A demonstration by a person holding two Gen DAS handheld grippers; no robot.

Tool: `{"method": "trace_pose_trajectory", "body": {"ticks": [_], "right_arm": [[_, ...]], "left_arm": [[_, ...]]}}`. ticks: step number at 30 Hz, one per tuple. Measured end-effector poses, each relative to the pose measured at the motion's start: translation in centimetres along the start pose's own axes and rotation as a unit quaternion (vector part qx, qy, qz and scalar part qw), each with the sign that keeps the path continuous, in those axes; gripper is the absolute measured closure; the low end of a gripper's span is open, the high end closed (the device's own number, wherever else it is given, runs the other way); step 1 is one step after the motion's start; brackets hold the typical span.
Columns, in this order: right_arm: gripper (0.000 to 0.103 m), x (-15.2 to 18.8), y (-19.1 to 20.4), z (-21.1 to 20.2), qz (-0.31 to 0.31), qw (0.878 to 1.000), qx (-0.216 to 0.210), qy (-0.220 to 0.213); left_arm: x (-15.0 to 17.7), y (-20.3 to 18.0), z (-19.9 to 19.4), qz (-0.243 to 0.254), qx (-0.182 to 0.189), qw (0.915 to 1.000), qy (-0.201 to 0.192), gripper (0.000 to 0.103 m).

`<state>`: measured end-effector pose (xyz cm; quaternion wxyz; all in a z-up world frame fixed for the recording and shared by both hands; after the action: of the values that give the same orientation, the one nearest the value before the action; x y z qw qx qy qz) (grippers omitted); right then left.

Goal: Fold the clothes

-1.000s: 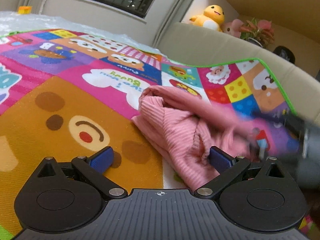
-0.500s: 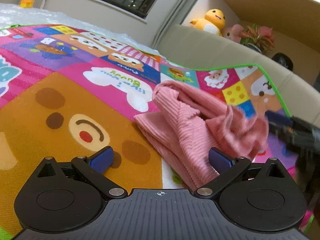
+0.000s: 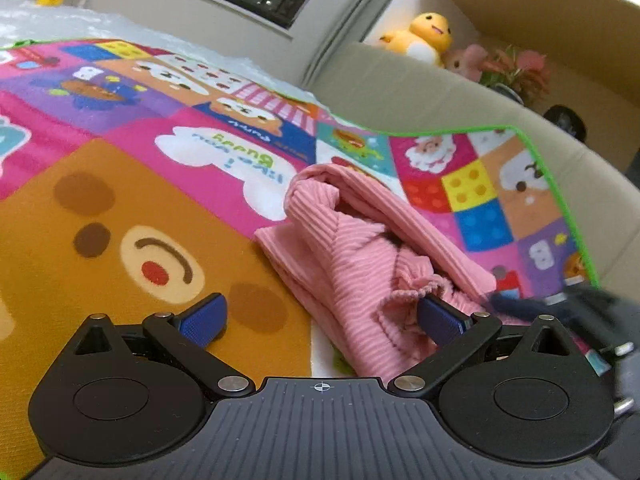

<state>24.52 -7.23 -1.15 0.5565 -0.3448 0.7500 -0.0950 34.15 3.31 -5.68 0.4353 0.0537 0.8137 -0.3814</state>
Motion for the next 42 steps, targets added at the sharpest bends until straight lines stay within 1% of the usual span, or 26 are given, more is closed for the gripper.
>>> {"method": "trace_pose_trajectory", "body": {"ticks": [2, 3, 4, 5, 6, 7, 10, 11, 12, 14, 16, 17, 18, 19, 20, 21, 24, 25, 28, 30, 31, 34, 35, 37, 39, 42], "right_arm": [[0.036, 0.5, -1.8, -1.1, -0.021, 0.998, 0.055, -0.011], [0.039, 0.9, -2.7, -1.4, -0.035, 0.996, 0.086, -0.015], [0.044, 1.2, -3.4, -1.4, -0.042, 0.993, 0.109, -0.014], [0.054, 1.5, -4.0, -1.0, -0.036, 0.992, 0.118, -0.004], [0.062, 1.7, -4.6, -0.4, -0.013, 0.994, 0.108, 0.015], [0.065, 1.7, -5.0, 0.0, 0.015, 0.995, 0.089, 0.030], [0.065, 1.5, -5.3, 1.0, 0.086, 0.994, 0.041, 0.054], [0.065, 1.5, -5.4, 1.3, 0.114, 0.991, 0.029, 0.060], [0.065, 1.4, -5.6, 1.9, 0.158, 0.985, 0.011, 0.070], [0.065, 1.5, -5.9, 3.7, 0.224, 0.970, 0.002, 0.093], [0.065, 1.8, -6.0, 5.2, 0.248, 0.963, 0.006, 0.104], [0.068, 1.9, -6.0, 5.9, 0.257, 0.960, 0.008, 0.108], [0.084, 2.0, -6.0, 6.6, 0.266, 0.957, 0.010, 0.113], [0.094, 1.5, -6.9, 7.1, 0.297, 0.949, -0.003, 0.110], [0.096, 0.7, -8.3, 7.0, 0.346, 0.933, -0.028, 0.098], [0.096, -0.1, -9.9, 6.7, 0.398, 0.912, -0.049, 0.083], [0.096, -1.2, -14.1, 6.6, 0.493, 0.865, -0.072, 0.063], [0.096, -1.4, -14.9, 6.7, 0.508, 0.856, -0.076, 0.063], [0.096, -1.0, -15.0, 7.0, 0.524, 0.844, -0.093, 0.074], [0.095, -0.8, -14.1, 6.9, 0.507, 0.853, -0.094, 0.079], [0.094, -0.8, -13.7, 6.8, 0.484, 0.868, -0.077, 0.081], [0.094, -1.0, -12.4, 5.9, 0.341, 0.936, 0.041, 0.072], [0.093, -1.1, -12.1, 5.2, 0.290, 0.951, 0.082, 0.061], [0.091, -1.5, -11.0, 3.2, 0.208, 0.970, 0.123, 0.025], [0.091, -1.9, -9.6, 1.7, 0.179, 0.980, 0.091, 0.014], [0.091, -1.8, -7.0, 1.3, 0.156, 0.987, 0.036, 0.029]], "left_arm": [[0.1, -0.2, 0.2, 0.010, -0.005, 0.9999, 0.000, 0.000], [0.2, -0.2, 0.1, 0.010, -0.003, 0.9999, -0.001, 0.000], [0.2, -0.1, 0.1, 0.008, -0.001, 1.0000, -0.003, 0.000], [0.3, 0.0, 0.0, 0.005, 0.001, 1.0000, -0.004, 0.000], [0.3, 0.1, 0.0, 0.003, 0.003, 1.0000, -0.006, 0.000], [0.3, 0.2, -0.1, 0.001, 0.005, 1.0000, -0.007, 0.000], [0.3, 0.3, -0.2, 0.001, 0.007, 0.9999, -0.008, 0.000], [0.3, 0.3, -0.2, 0.000, 0.007, 0.9999, -0.008, 0.000], [0.3, 0.3, -0.2, -0.001, 0.008, 0.9999, -0.009, 0.000], [0.2, 0.4, -0.2, -0.003, 0.009, 0.9999, -0.010, 0.000], [0.2, 0.3, -0.3, -0.002, 0.010, 0.9999, -0.010, 0.000], [0.3, 0.3, -0.3, -0.002, 0.010, 0.9999, -0.010, 0.000], [0.3, 0.3, -0.3, -0.001, 0.009, 0.9999, -0.010, 0.000], [0.3, 0.3, -0.3, 0.000, 0.009, 0.9999, -0.010, 0.000], [0.3, 0.3, -0.3, 0.001, 0.009, 0.9999, -0.010, 0.000], [0.3, 0.4, -0.3, 0.000, 0.009, 0.9999, -0.010, 0.000], [0.3, 0.4, -0.3, -0.004, 0.012, 0.9999, -0.012, 0.000], [0.3, 0.4, -0.4, -0.004, 0.013, 0.9998, -0.012, 0.000], [0.3, 0.4, -0.4, -0.004, 0.013, 0.9998, -0.012, 0.000], [0.3, 0.4, -0.4, -0.006, 0.014, 0.9998, -0.013, 0.000], [0.3, 0.3, -0.4, -0.006, 0.015, 0.9998, -0.013, 0.000], [0.3, 0.3, -0.4, -0.006, 0.015, 0.9998, -0.013, 0.000], [0.3, 0.3, -0.4, -0.006, 0.015, 0.9998, -0.014, 0.000], [0.3, 0.3, -0.4, -0.007, 0.016, 0.9998, -0.014, 0.000], [0.2, 0.4, -0.4, -0.009, 0.017, 0.9997, -0.015, 0.000], [0.2, 0.5, -0.4, -0.010, 0.018, 0.9997, -0.016, 0.000]]}}
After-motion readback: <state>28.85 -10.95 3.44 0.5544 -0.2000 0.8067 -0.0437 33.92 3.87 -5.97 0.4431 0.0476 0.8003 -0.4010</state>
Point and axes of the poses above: each gripper's, at about its wrist camera, not at the fingertips, and z roughly the way its jaws point, y to its left, x to its underside, the point moved 7 cm from there along z, roughly the way its jaws point, and after that the axes turned 13 degrees about x, right-handed, at the moved point
